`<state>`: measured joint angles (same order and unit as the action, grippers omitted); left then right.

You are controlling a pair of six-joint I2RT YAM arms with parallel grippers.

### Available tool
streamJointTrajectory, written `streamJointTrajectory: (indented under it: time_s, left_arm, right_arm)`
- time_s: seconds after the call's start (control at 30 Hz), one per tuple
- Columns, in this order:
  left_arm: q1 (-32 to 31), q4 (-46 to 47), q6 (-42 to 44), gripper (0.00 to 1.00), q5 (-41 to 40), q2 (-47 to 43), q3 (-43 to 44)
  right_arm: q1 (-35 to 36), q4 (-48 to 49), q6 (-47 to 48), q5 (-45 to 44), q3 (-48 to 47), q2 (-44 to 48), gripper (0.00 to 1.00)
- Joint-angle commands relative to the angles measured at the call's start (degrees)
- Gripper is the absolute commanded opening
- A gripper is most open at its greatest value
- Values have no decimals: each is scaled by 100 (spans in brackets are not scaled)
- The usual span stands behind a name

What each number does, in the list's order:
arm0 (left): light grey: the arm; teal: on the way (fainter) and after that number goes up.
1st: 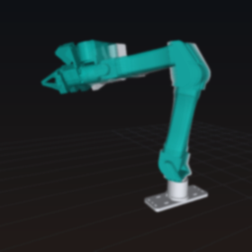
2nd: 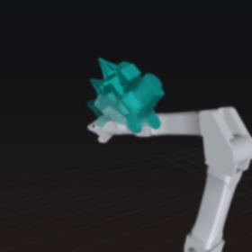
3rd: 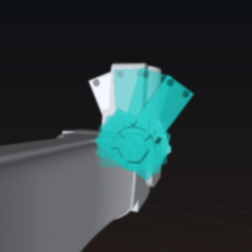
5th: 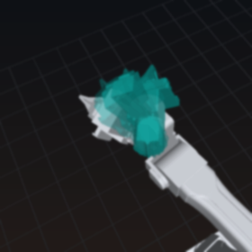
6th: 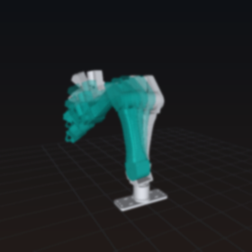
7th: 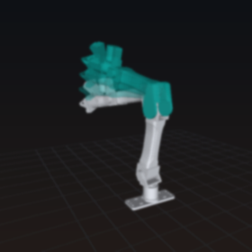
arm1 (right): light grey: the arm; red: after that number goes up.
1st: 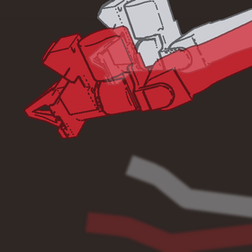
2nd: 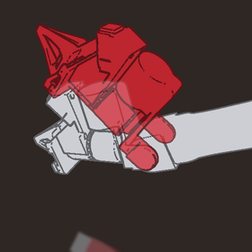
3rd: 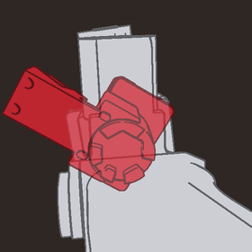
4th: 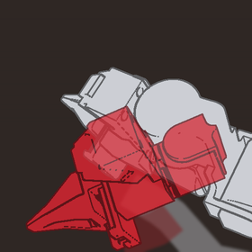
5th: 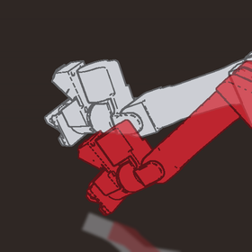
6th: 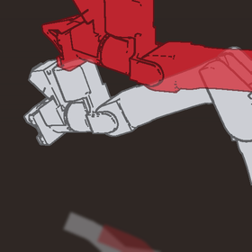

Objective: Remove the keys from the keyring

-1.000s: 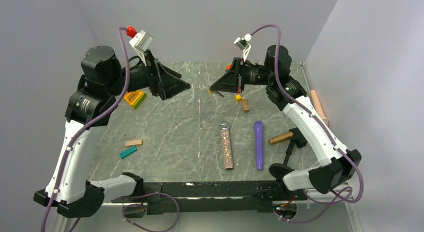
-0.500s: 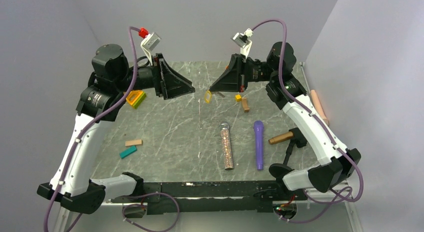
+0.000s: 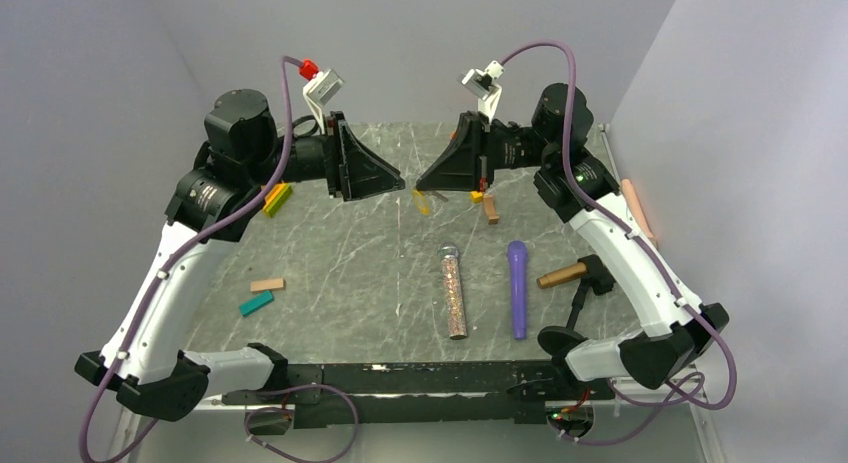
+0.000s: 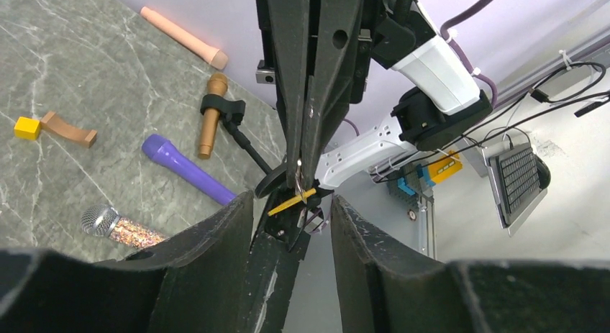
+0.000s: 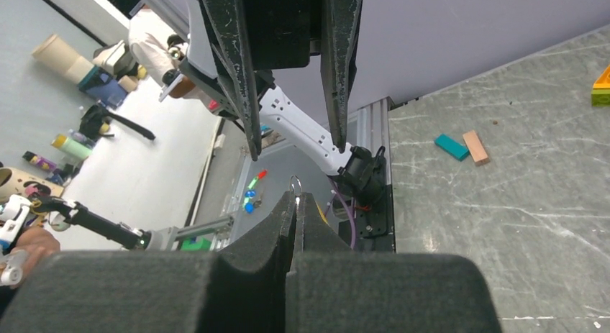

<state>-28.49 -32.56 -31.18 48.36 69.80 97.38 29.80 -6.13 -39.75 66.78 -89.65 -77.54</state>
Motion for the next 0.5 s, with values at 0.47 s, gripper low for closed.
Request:
streamJointTrajectory:
  time_s: [0.47]
  left_arm:
    - [-432, -410, 126, 36, -591, 290, 474]
  right_arm:
    - [138, -940, 899, -297, -550, 168, 0]
